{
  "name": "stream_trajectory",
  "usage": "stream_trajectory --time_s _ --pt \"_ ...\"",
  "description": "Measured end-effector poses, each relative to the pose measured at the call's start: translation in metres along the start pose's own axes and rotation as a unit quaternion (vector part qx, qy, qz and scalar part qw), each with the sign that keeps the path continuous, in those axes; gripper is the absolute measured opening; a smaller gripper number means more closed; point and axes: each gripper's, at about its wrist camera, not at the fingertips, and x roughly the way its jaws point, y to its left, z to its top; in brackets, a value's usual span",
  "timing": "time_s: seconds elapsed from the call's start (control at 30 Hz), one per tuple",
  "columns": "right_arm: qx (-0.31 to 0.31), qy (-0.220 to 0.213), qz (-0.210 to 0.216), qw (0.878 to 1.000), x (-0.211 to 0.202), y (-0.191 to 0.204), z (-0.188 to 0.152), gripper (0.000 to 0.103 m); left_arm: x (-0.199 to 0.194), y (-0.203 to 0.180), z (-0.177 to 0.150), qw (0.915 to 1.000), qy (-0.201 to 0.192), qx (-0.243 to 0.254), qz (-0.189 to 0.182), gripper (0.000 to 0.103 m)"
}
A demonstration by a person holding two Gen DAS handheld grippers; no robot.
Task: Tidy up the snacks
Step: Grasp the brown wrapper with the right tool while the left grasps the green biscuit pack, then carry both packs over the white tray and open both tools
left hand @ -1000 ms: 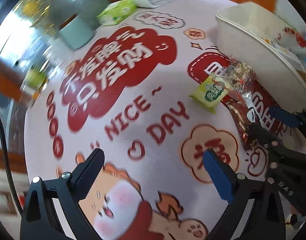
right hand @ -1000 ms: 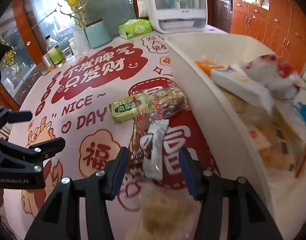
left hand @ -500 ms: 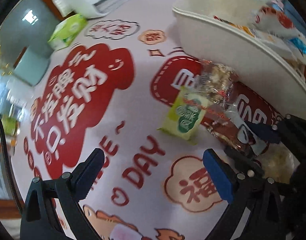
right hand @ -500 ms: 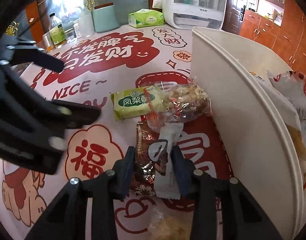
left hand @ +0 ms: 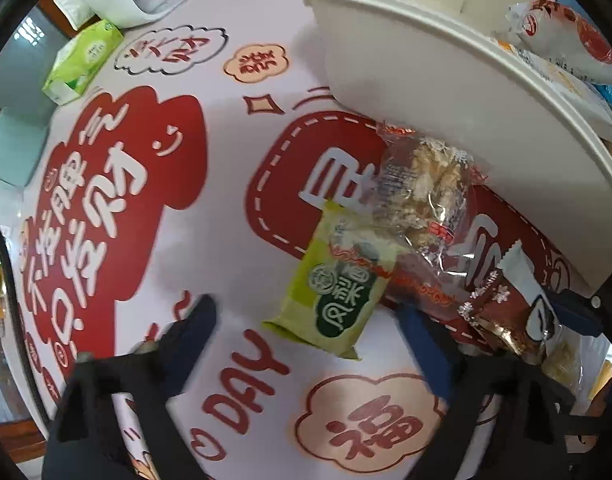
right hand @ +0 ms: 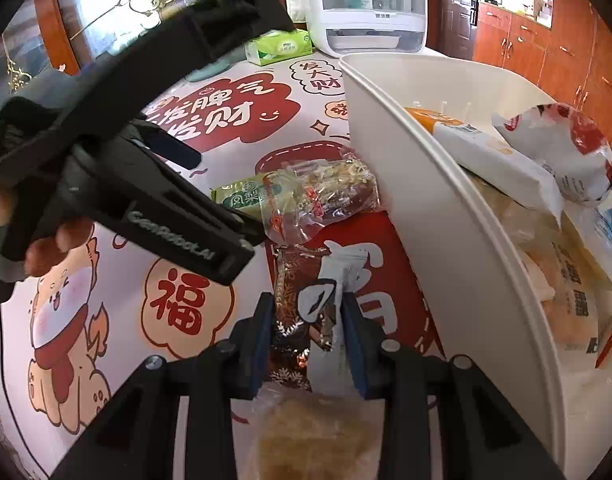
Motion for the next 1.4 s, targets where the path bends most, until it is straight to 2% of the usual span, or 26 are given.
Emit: stream_trajectory --time_s 0.03,0.07,0.1,0.2,0.3,0.5,0.63,0.8,0.93,1.03,1.27,1.4 --pt "0.0 -0.001 0.001 1.0 -0.001 -0.001 0.0 0.033 0.0 0.001 0.001 0.9999 -0.002 -0.003 -0.012 0.058" --pt "0.001 -0.001 0.002 1.0 -0.002 -0.002 0.0 0.033 -0.002 0.002 0.0 0.9994 -0.005 -0.01 -0.033 0.048" --pt "0.002 -0.002 0.004 1.0 -0.004 -0.003 0.0 0.033 -0.003 0.003 0.0 0.9992 -0.009 -0.015 -0.035 0.038" --pt "0.001 -0.004 0.011 1.0 -0.01 -0.005 0.001 0.033 -0.006 0.003 -0.008 0.9993 -0.02 -0.028 -0.016 0.037" --pt "-0.002 -0.009 0.016 1.0 -0.016 -0.005 0.002 0.033 -0.009 0.005 -0.025 0.9979 -0.022 -0.061 -0.001 0.036" --pt "-0.017 -0.019 0.027 0.999 -0.033 -0.005 0.004 0.033 -0.04 0.01 -0.083 0.9872 -0.03 -0.156 0.011 0.036" --pt "-0.03 -0.02 0.042 0.998 -0.048 -0.003 0.001 0.033 -0.07 -0.01 -0.12 0.9824 -0.028 -0.183 0.026 0.037" --pt "-0.055 -0.022 0.067 0.996 -0.066 0.003 -0.005 0.033 -0.094 -0.04 -0.145 0.9782 -0.022 -0.205 0.029 0.037" --pt "-0.081 -0.031 0.084 0.993 -0.083 0.005 -0.01 0.033 -0.11 -0.069 -0.146 0.9784 -0.026 -0.203 0.029 0.037" --pt "-0.094 -0.047 0.087 0.991 -0.099 0.001 -0.011 0.033 -0.127 -0.085 -0.132 0.9793 -0.048 -0.193 0.037 0.037" --pt "-0.092 -0.107 0.07 0.988 -0.144 -0.032 -0.002 0.033 -0.177 -0.118 -0.079 0.9755 -0.12 -0.179 0.045 0.037" --pt "-0.068 -0.132 0.055 0.987 -0.167 -0.061 0.009 0.033 -0.202 -0.137 -0.046 0.9717 -0.157 -0.171 0.047 0.037"
